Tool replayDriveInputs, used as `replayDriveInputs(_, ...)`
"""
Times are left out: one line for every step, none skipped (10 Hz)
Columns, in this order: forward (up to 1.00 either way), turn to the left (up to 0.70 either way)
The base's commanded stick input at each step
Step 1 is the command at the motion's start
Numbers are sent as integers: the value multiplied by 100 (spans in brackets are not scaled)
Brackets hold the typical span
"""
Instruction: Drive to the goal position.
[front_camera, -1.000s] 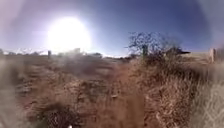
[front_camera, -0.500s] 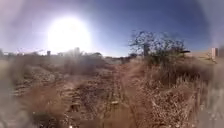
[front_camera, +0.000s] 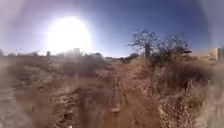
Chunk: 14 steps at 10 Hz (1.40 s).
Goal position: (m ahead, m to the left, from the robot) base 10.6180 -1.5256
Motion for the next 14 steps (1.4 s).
replayDriveInputs(50, 0)
replayDriveInputs(50, 0)
replayDriveInputs(50, 0)
replayDriveInputs(50, 0)
replayDriveInputs(50, 0)
replayDriveInputs(50, 0)
replayDriveInputs(50, 0)
replayDriveInputs(50, 0)
replayDriveInputs(50, 0)
replayDriveInputs(50, 0)
replayDriveInputs(50, 0)
replayDriveInputs(50, 0)
replayDriveInputs(50, 0)
replayDriveInputs(50, 0)
